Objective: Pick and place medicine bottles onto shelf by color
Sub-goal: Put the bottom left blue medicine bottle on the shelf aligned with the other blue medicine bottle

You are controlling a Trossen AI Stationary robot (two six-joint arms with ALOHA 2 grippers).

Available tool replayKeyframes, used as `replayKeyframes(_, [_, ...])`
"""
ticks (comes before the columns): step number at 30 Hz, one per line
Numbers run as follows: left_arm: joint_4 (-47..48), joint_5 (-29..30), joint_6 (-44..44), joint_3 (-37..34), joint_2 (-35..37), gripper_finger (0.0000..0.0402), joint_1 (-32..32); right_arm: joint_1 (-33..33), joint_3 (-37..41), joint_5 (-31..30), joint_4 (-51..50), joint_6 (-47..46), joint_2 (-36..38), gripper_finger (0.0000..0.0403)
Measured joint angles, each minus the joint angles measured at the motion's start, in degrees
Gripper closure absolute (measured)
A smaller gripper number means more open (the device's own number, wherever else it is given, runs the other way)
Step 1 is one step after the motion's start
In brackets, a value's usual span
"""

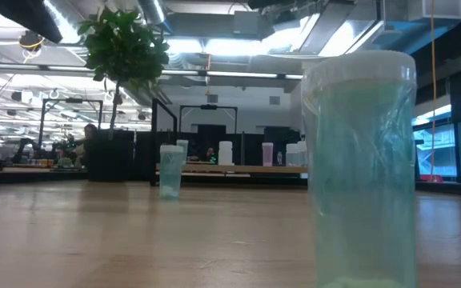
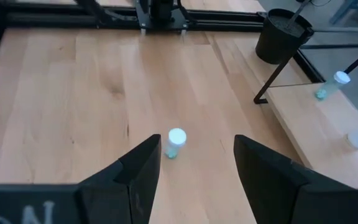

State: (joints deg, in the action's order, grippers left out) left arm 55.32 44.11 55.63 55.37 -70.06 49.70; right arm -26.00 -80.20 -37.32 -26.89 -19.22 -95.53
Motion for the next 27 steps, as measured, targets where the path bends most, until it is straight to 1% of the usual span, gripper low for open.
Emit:
replayKeyframes(5, [0.9, 2.2, 2.6, 0.0, 0.0, 0.0138, 2.6, 0.0, 0.0, 0.0, 0.2, 0.0, 0.0, 0.0198])
replayKeyframes(9, [1.3, 2.8, 2.8, 0.0, 0.0, 0.0138, 3.5, 0.0, 0.0, 0.3, 0.2, 1.2, 0.0, 0.0198])
replayKeyframes(13, [1.3, 3.2, 2.8, 0.0, 0.0, 0.0138, 3.8, 0.8, 0.0, 5.4, 2.3, 5.0, -0.1, 0.0198])
replayKeyframes(15, [1.3, 3.3, 2.8, 0.0, 0.0, 0.0138, 3.8, 1.9, -0.1, 7.9, 5.2, 6.5, -0.8, 0.0198])
replayKeyframes(19, [1.3, 3.4, 2.8, 0.0, 0.0, 0.0138, 3.8, 5.3, -0.1, 13.6, 7.6, 9.6, -3.6, 0.0198])
replayKeyframes(24, [1.2, 4.5, 2.9, 0.0, 0.0, 0.0138, 3.7, 9.3, -0.1, 17.3, 8.3, 11.2, -6.9, 0.0198])
replayKeyframes(27, [1.2, 4.5, 2.9, 0.0, 0.0, 0.0138, 3.8, 10.8, 0.0, 18.8, 9.8, 14.0, -8.9, 0.0198])
